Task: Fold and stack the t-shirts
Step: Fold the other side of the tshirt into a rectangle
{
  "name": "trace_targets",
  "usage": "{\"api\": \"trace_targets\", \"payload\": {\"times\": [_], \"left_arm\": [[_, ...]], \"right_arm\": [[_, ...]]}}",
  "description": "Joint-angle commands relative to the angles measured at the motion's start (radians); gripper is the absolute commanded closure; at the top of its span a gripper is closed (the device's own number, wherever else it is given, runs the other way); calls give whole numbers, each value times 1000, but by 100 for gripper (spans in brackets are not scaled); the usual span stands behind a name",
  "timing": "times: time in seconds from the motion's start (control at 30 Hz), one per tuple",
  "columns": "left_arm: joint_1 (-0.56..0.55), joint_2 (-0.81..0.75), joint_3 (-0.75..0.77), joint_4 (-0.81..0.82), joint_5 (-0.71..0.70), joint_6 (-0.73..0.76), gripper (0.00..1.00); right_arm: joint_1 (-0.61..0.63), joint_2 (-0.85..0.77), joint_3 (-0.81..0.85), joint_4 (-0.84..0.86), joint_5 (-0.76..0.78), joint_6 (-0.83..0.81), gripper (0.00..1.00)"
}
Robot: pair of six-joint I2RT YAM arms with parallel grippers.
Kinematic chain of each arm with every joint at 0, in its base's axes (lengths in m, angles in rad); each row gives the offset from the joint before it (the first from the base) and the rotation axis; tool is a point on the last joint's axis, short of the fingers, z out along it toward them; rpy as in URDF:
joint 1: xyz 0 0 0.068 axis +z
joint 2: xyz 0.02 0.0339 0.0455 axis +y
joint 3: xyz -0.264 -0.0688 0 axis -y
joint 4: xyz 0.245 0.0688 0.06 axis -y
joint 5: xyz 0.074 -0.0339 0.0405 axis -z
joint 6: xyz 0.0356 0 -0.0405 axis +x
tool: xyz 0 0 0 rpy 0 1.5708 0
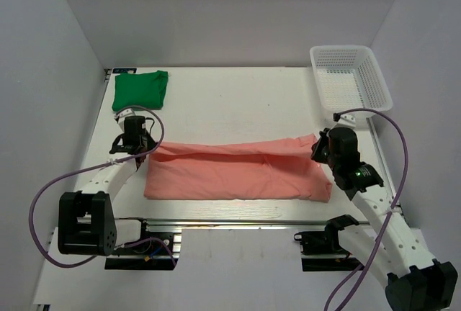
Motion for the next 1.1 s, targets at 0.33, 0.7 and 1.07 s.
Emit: {"api": "trace_targets", "payload": {"times": [0.33, 0.7, 1.07], "left_arm": [[7, 37, 16, -40, -61, -67, 100], [7, -5, -1, -109, -116, -110, 75], [7, 23, 220, -491, -299, -320, 9]], "right_arm": [[-1, -168, -300, -111, -204, 236, 100], [-7, -218, -274, -291, -24, 450, 100], [-7, -280, -177, -363, 37, 540, 10]]}}
